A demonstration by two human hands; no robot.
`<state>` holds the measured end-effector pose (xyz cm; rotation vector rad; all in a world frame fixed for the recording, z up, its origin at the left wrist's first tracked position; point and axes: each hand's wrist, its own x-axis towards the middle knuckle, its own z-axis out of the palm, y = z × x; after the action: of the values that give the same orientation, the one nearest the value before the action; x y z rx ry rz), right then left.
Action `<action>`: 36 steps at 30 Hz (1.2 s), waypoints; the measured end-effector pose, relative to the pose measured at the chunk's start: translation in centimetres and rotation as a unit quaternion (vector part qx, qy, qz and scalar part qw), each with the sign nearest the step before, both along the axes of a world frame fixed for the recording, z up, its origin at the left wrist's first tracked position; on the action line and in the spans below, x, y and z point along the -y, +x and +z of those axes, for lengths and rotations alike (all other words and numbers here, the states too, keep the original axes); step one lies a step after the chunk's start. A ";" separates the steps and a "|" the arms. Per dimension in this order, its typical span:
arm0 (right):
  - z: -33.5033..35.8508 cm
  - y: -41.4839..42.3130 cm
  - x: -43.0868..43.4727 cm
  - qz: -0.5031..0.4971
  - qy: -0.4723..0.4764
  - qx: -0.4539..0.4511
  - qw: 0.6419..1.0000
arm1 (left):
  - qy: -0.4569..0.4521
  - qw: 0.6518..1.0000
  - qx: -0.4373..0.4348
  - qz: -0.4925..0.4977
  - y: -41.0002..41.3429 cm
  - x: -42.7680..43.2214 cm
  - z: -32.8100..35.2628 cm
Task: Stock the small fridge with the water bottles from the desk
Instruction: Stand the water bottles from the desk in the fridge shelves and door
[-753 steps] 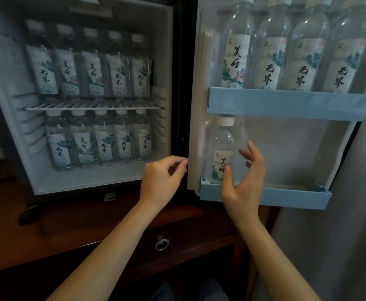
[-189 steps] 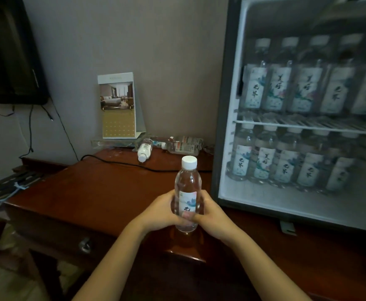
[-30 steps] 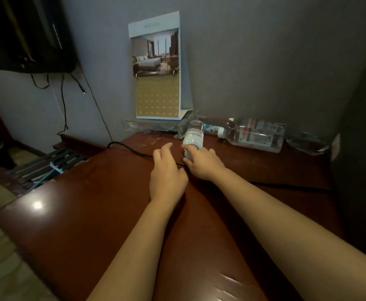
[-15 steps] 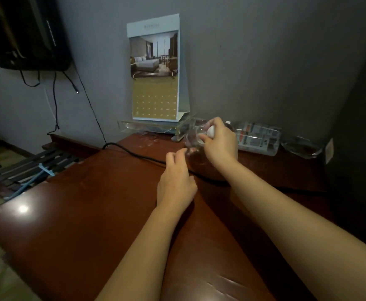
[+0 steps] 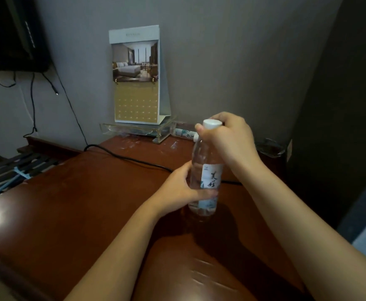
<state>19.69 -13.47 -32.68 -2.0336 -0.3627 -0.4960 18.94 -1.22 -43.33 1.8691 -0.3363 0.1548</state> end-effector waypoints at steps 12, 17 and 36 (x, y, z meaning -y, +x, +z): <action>-1.8 -4.1 2.9 0.087 0.121 0.044 0.988 | -0.023 0.999 -0.003 -0.047 -0.6 0.4 0.0; -1.3 -5.0 3.9 0.123 0.137 -0.011 0.983 | 0.006 1.000 0.004 0.009 -2.3 1.4 0.5; -3.1 -19.7 18.0 0.214 0.124 -0.097 0.964 | -0.103 0.987 0.080 -0.097 -17.8 13.9 11.4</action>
<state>0.03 -31.50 -35.75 -1.6791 -0.5728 -0.0680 1.11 -15.07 -31.92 1.6126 -0.5882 0.1988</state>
